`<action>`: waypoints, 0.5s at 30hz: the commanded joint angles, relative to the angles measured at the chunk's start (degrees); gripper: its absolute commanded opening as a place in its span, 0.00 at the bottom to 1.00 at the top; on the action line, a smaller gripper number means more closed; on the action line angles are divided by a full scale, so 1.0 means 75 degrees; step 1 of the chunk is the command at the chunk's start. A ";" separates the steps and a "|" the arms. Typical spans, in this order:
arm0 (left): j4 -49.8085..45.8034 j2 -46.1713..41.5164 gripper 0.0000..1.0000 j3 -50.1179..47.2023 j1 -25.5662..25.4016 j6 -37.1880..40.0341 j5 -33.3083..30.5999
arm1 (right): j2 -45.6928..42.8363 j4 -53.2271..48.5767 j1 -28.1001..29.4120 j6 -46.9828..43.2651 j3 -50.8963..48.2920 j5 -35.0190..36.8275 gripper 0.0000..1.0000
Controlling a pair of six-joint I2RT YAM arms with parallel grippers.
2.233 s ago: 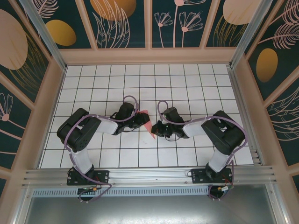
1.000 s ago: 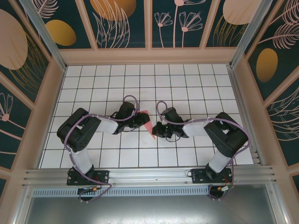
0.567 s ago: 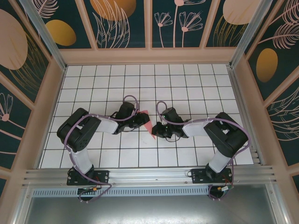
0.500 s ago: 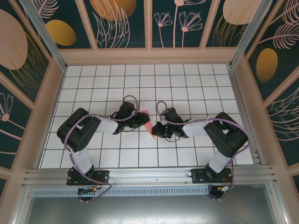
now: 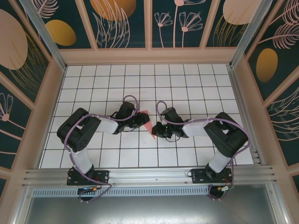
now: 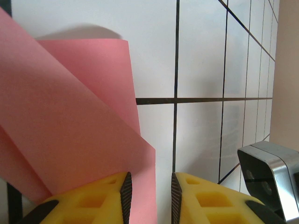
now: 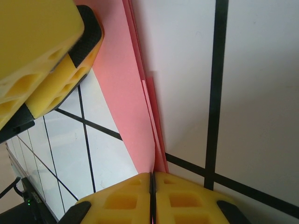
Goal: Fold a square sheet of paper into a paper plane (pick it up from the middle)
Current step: Fold the wing for the fifth time at the center of the table.
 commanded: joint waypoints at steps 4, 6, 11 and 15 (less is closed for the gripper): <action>-0.0677 0.0268 0.32 0.0029 -0.0009 0.0247 -0.0303 | 0.0091 -0.0913 0.0072 -0.0153 -0.0021 0.0223 0.12; -0.0707 0.0292 0.32 0.0059 -0.0017 0.0268 -0.0290 | 0.0021 -0.0932 0.0065 -0.0151 -0.0011 0.0228 0.12; -0.0711 0.0338 0.32 0.0077 -0.0009 0.0225 -0.0284 | -0.0081 -0.0863 0.0072 -0.0184 -0.0033 0.0122 0.16; -0.0713 0.0337 0.32 0.0082 -0.0018 0.0231 -0.0272 | -0.0159 -0.0964 0.0091 -0.0294 -0.0022 0.0098 0.18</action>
